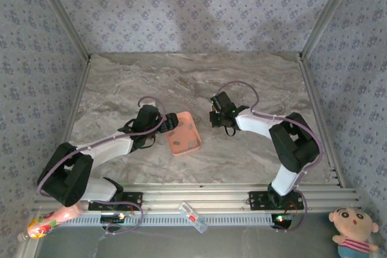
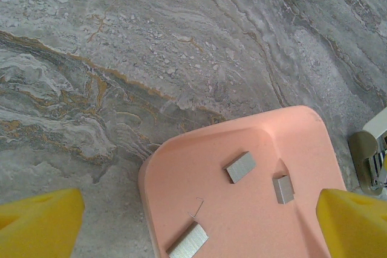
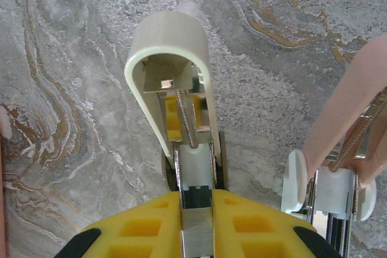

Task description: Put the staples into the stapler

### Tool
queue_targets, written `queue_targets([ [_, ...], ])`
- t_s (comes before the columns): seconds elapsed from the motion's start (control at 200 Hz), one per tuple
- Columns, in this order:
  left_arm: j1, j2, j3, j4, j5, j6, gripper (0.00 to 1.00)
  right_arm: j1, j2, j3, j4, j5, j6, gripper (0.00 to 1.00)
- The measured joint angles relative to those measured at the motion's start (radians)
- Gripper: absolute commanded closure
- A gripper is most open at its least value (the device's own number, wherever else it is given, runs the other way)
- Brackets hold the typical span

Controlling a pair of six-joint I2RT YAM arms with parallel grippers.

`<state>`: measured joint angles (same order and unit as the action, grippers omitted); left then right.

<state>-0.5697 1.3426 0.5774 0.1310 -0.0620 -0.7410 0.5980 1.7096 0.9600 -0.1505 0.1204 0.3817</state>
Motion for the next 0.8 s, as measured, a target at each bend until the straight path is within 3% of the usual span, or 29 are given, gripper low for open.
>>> queue_targets([
  [0.8,0.0,0.0,0.0,0.0,0.0,0.0,0.02,0.01,-0.016,-0.043,0.051,0.004,-0.116,0.82],
])
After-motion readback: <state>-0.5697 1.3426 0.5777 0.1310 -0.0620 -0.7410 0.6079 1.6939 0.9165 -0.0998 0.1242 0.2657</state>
